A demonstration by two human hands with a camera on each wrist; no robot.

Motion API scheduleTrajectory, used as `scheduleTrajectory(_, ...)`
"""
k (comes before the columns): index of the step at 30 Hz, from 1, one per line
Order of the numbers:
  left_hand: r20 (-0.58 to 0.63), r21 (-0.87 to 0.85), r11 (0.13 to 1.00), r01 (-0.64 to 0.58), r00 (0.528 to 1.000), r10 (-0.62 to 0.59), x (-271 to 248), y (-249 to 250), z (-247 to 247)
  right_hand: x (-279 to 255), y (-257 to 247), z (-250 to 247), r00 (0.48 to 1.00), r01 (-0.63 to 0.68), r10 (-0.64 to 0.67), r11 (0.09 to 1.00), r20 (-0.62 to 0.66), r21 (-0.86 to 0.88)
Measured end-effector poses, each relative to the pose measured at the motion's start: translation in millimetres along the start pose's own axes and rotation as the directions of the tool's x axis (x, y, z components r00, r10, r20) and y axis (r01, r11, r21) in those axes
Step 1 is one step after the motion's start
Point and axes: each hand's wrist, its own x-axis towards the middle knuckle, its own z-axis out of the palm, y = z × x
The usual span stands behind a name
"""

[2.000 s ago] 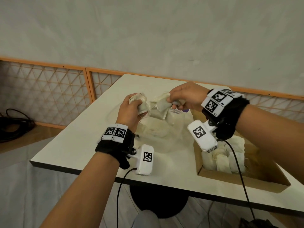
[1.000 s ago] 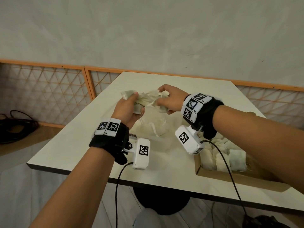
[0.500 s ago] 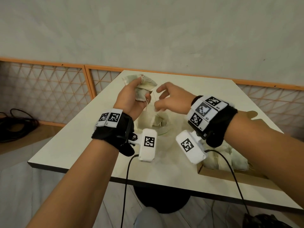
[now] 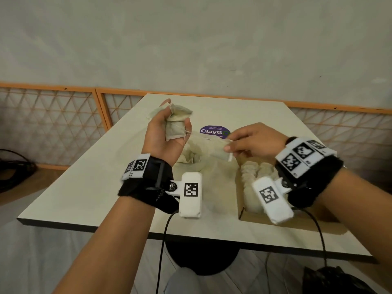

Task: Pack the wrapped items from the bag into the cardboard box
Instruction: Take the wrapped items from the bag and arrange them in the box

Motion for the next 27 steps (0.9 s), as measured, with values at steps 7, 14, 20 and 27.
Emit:
scheduleTrajectory(7, 0.147, -0.128, 0.981, 0.148, 0.981, -0.129, -18.5, -60.9, 19.6, -69.2, 60.8, -81.2, 0.979, -0.119, 0.089, 0.98, -0.185, -0.161)
scheduleTrajectory(14, 0.098, -0.122, 0.944, 0.307, 0.95, -0.296, -32.8, -142.4, 20.7, -115.3, 122.5, -113.6, 0.909, -0.179, 0.229, 0.969, -0.349, 0.168)
scheduleTrajectory(20, -0.008, -0.036, 0.933, 0.357, 0.934, -0.358, -33.1, -166.6, 8.8, -111.8, 125.3, -97.2, 0.986, -0.023, 0.033, 0.998, -0.166, 0.06)
scheduleTrajectory(27, -0.058, 0.052, 0.952, 0.302, 0.952, -0.299, -34.9, -170.4, 9.0, -95.1, 134.1, -80.0, 0.996, -0.086, 0.085, 0.994, -0.01, -0.061)
